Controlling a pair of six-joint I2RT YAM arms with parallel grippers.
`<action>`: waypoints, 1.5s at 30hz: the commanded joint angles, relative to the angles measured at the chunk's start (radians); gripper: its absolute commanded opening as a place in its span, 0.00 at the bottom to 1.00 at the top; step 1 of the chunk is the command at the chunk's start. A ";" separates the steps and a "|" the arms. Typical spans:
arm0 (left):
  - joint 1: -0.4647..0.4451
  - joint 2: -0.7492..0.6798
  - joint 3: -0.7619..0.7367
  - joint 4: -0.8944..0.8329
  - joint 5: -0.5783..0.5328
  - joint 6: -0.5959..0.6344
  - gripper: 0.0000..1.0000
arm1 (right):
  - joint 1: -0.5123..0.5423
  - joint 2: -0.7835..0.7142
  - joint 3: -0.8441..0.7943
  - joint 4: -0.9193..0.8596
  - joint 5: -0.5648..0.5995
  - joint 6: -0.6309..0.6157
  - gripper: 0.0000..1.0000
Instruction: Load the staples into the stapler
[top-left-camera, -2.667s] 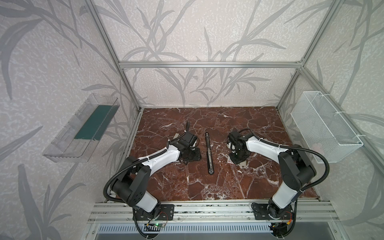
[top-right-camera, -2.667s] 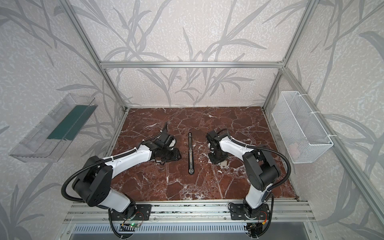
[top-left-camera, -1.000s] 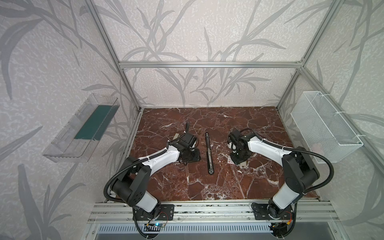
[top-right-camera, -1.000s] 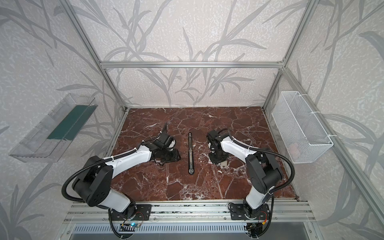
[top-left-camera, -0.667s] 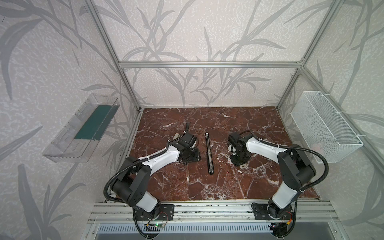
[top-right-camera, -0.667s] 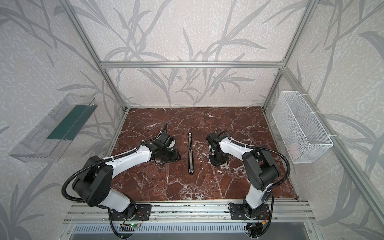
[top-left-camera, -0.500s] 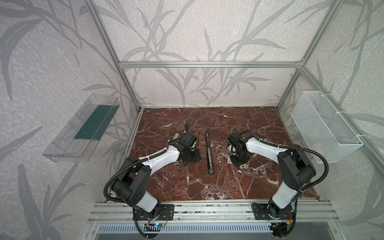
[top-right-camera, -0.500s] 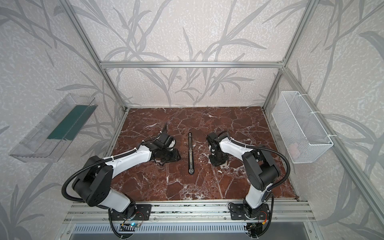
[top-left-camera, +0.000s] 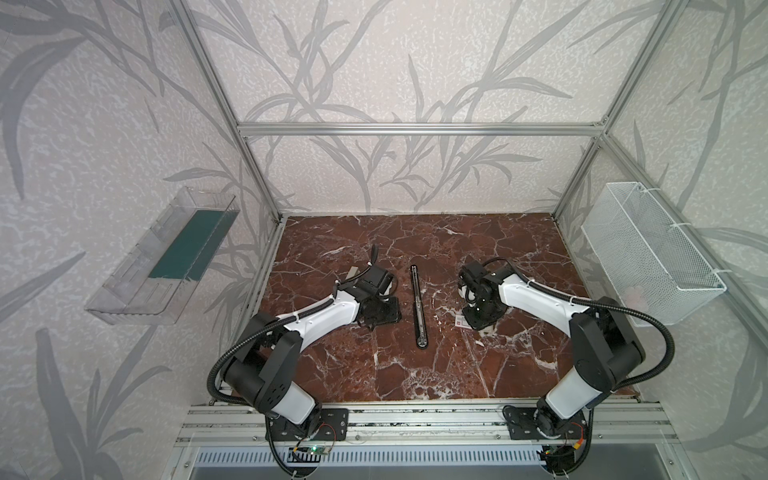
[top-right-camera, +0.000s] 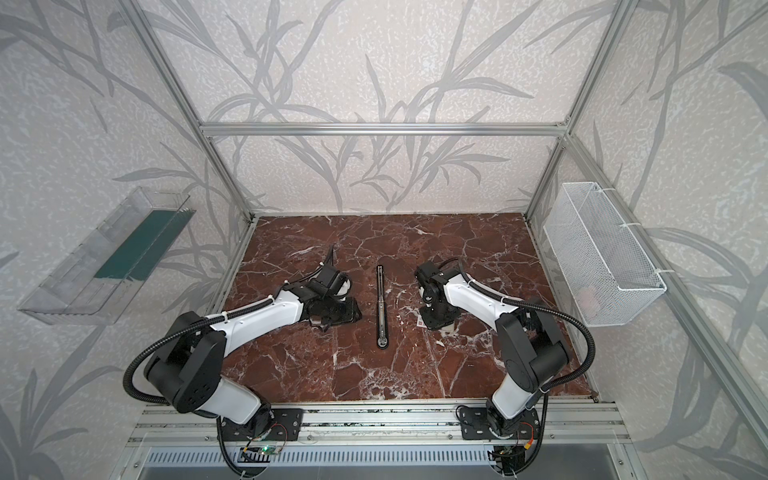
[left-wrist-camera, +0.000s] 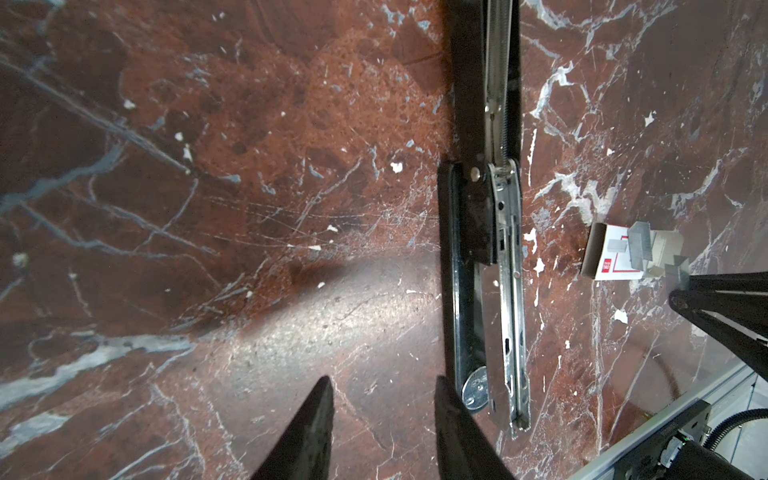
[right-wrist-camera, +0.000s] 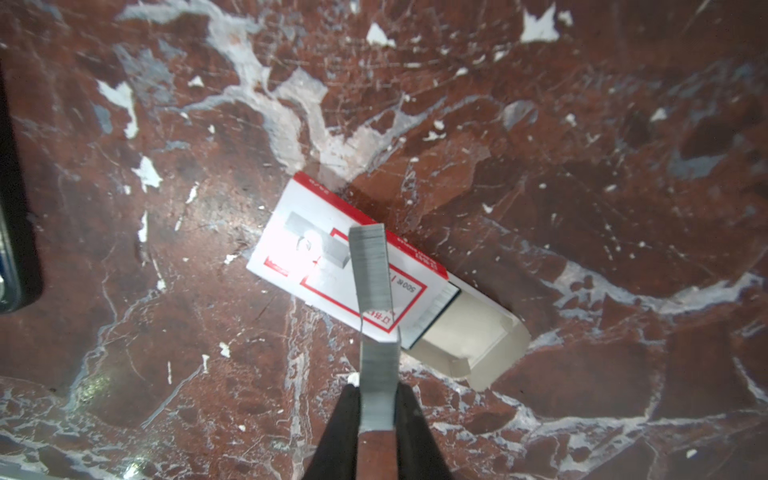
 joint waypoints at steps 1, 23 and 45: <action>0.005 -0.013 0.003 0.001 0.003 -0.007 0.42 | 0.000 -0.053 0.018 -0.019 0.003 -0.012 0.19; -0.053 0.198 0.094 -0.026 0.067 -0.009 0.42 | 0.003 -0.106 0.087 0.140 -0.230 0.023 0.19; -0.064 0.142 0.039 0.033 0.065 -0.012 0.41 | 0.119 0.053 0.208 0.144 -0.204 0.165 0.18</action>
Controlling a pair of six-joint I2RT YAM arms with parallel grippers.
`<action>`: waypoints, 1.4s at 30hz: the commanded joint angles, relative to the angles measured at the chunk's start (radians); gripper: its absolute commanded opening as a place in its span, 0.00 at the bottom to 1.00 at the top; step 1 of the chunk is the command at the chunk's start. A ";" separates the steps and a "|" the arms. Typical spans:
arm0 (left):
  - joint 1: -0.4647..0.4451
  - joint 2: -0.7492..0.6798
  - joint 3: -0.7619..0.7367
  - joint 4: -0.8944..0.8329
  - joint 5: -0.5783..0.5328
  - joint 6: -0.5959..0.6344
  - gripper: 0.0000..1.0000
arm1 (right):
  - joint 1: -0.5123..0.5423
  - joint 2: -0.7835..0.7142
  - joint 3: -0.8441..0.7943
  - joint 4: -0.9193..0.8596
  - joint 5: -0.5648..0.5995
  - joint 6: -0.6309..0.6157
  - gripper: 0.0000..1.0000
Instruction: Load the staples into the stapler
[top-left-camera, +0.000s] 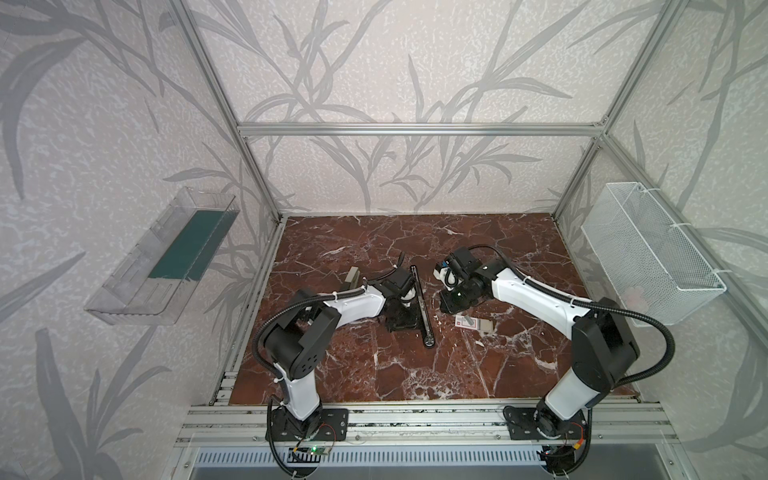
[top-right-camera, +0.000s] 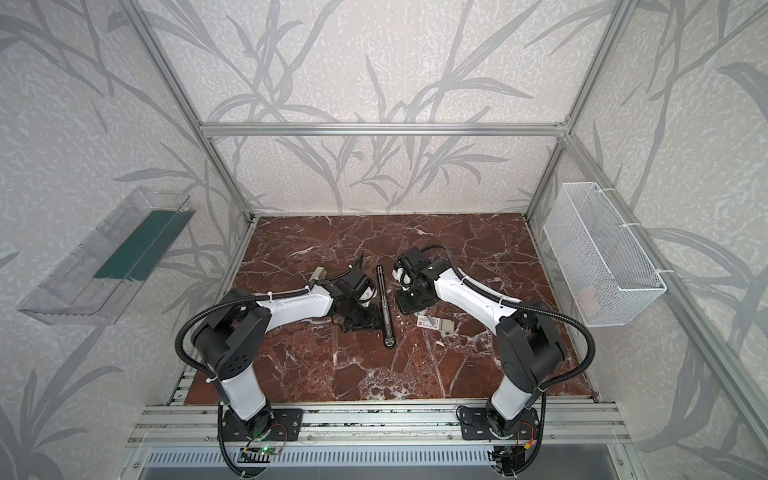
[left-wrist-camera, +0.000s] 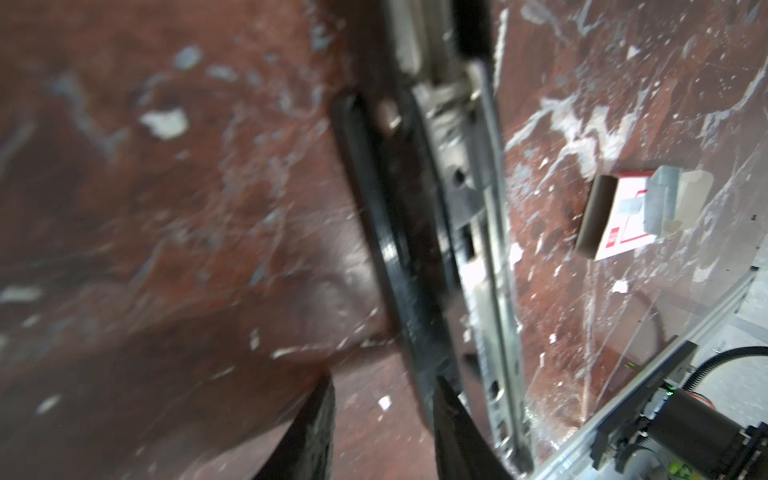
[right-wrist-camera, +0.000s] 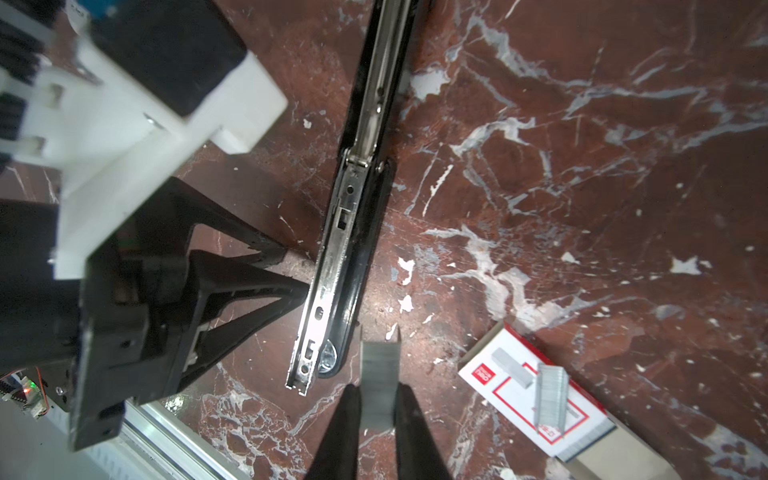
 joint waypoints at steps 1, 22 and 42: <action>0.038 -0.114 -0.084 0.001 -0.075 -0.023 0.41 | 0.031 0.039 0.050 0.006 0.031 0.061 0.18; 0.201 -0.312 -0.302 0.072 -0.026 0.025 0.41 | 0.166 0.286 0.281 -0.089 0.240 0.222 0.18; 0.210 -0.300 -0.315 0.098 -0.008 0.019 0.41 | 0.166 0.320 0.304 -0.103 0.285 0.231 0.18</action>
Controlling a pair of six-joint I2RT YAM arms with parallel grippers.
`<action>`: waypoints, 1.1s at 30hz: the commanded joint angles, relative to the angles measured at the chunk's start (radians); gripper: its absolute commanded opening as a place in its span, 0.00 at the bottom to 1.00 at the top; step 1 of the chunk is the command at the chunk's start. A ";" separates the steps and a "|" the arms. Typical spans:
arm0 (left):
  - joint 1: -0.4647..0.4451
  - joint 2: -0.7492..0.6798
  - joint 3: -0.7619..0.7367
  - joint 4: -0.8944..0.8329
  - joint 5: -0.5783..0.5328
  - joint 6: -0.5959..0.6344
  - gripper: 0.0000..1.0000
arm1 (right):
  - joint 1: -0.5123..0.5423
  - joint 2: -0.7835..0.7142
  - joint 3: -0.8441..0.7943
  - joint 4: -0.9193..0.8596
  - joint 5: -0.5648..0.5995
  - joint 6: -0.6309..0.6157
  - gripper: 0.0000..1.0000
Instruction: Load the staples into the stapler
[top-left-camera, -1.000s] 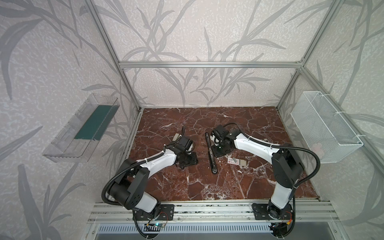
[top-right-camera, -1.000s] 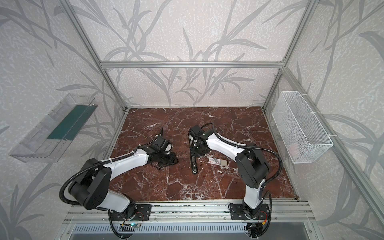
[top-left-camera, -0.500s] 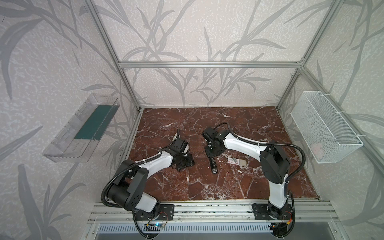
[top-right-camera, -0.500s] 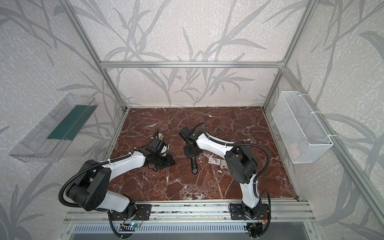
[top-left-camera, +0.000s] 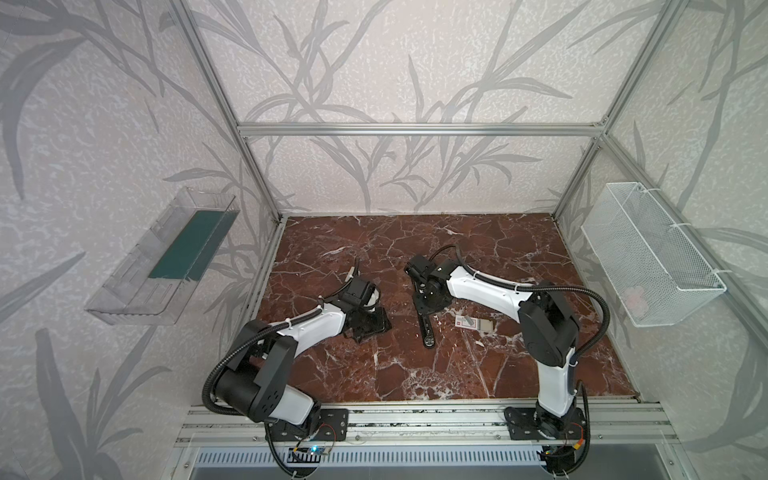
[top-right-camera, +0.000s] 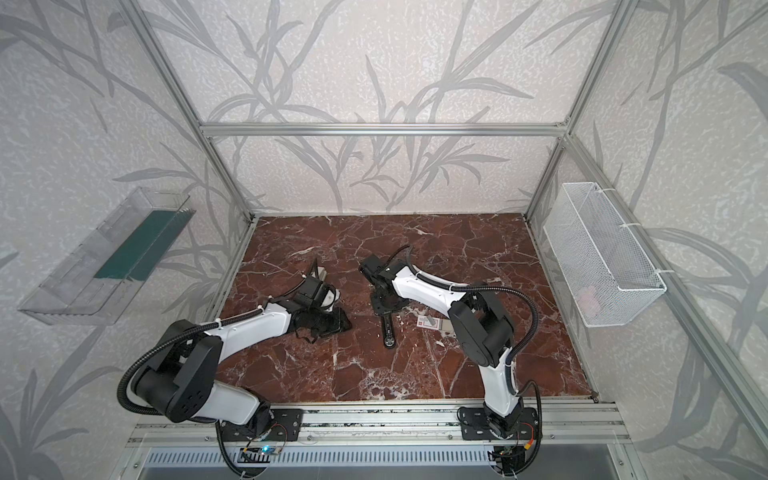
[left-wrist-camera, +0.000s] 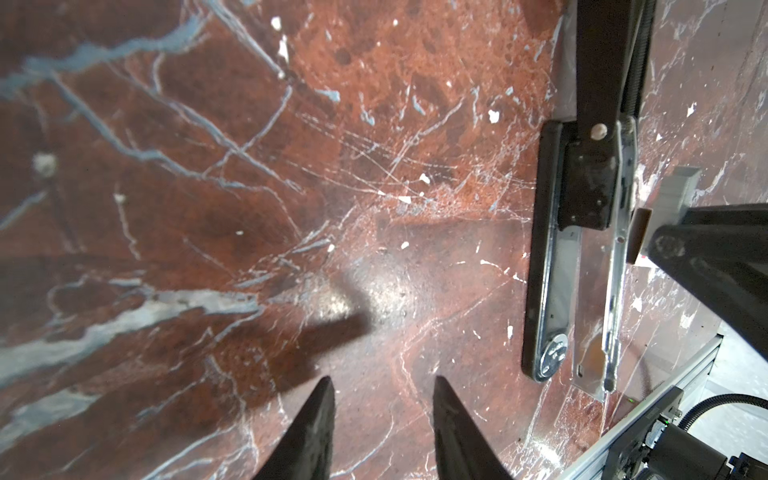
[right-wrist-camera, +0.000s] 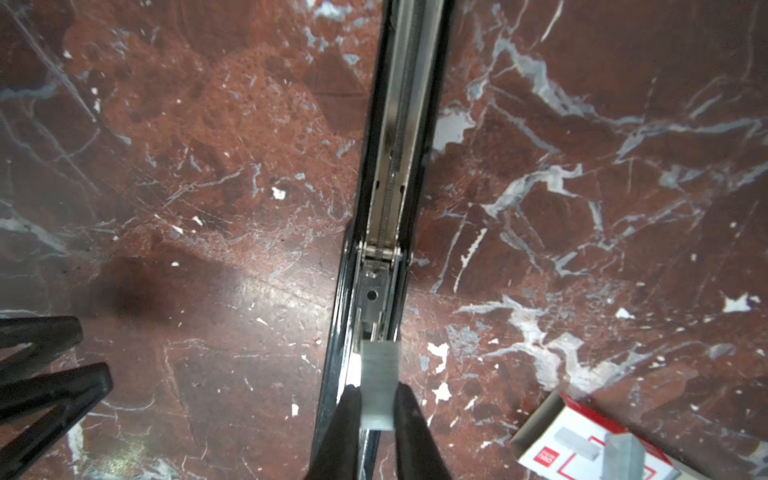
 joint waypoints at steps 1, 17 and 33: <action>0.005 -0.012 -0.014 0.003 0.001 0.009 0.41 | 0.000 0.022 0.036 -0.018 0.004 0.008 0.17; 0.008 -0.010 -0.014 -0.002 -0.002 0.011 0.41 | -0.006 0.053 0.049 -0.008 -0.009 0.009 0.17; 0.011 0.003 -0.010 0.001 0.006 0.011 0.41 | -0.007 0.021 0.063 -0.012 0.008 0.010 0.17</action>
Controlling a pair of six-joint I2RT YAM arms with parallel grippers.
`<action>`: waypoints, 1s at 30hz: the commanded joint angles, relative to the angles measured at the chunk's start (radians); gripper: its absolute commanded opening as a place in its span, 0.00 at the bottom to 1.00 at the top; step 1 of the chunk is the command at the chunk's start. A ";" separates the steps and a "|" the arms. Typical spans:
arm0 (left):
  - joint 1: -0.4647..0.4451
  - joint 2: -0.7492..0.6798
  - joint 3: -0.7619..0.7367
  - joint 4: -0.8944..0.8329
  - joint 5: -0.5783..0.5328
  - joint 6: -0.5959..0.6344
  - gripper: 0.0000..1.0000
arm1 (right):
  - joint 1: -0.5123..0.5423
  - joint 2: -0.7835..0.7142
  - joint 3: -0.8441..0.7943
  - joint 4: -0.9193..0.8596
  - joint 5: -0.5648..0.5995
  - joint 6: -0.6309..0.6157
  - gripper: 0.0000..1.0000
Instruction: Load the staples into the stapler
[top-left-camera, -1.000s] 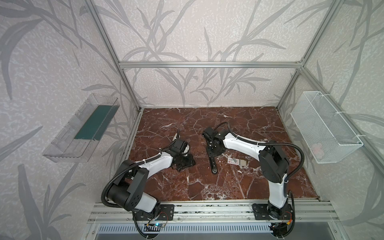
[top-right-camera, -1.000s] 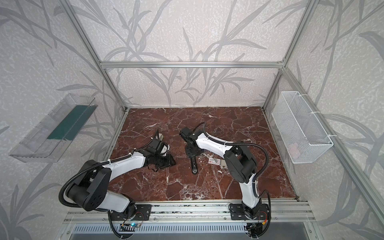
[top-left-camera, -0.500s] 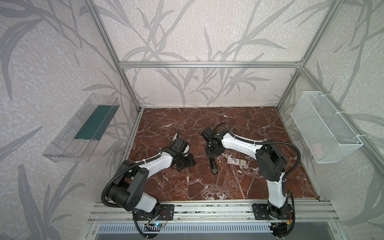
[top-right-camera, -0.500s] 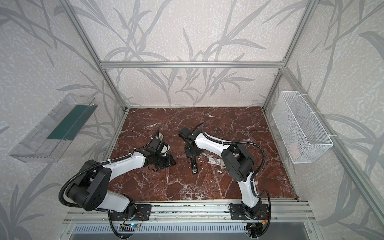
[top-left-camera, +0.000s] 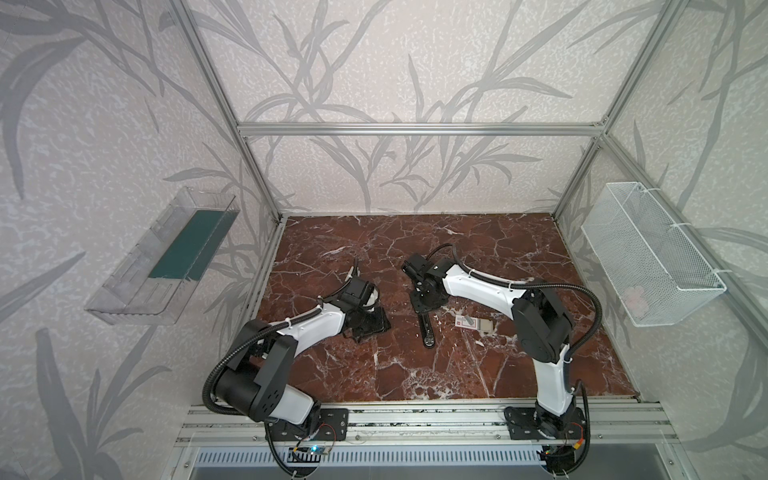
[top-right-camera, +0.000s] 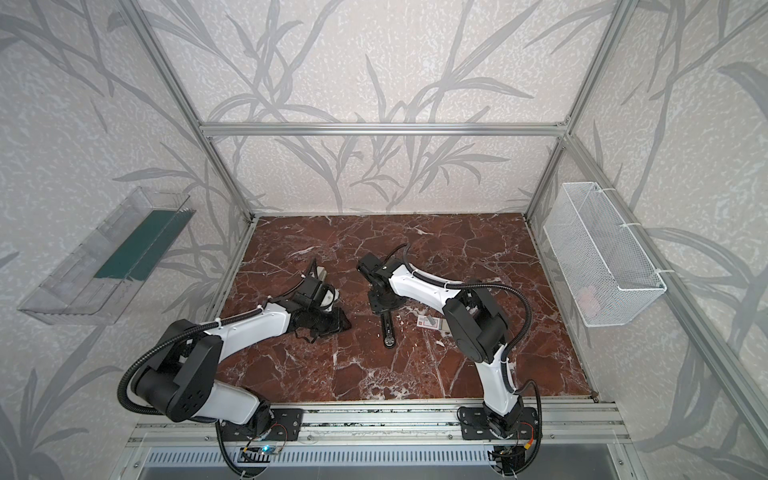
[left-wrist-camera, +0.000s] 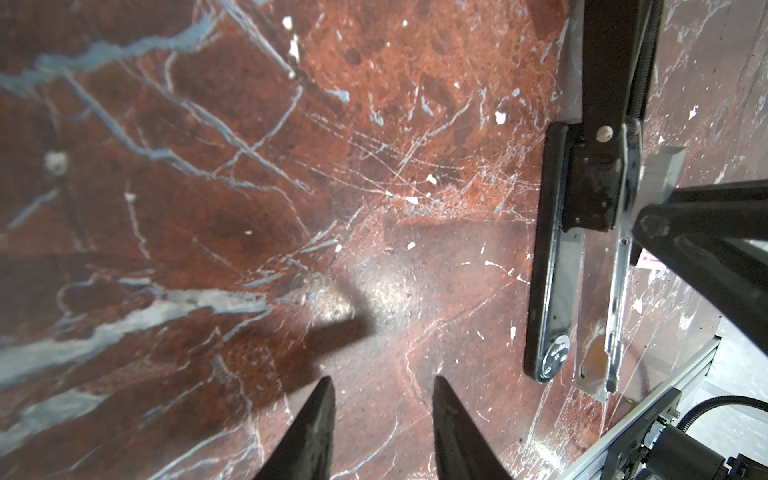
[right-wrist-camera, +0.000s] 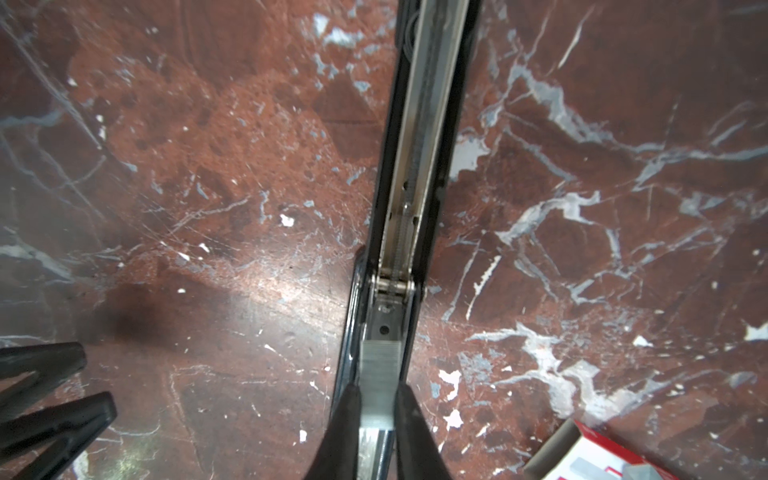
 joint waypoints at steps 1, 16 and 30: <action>0.005 0.005 -0.007 0.001 0.003 0.008 0.41 | -0.004 -0.021 0.024 -0.019 0.007 0.005 0.17; 0.005 -0.003 -0.012 -0.002 -0.003 0.009 0.41 | -0.004 0.020 0.010 -0.004 -0.011 0.018 0.17; 0.006 -0.009 -0.018 -0.005 -0.010 0.009 0.41 | -0.004 0.030 -0.013 0.006 -0.009 0.025 0.19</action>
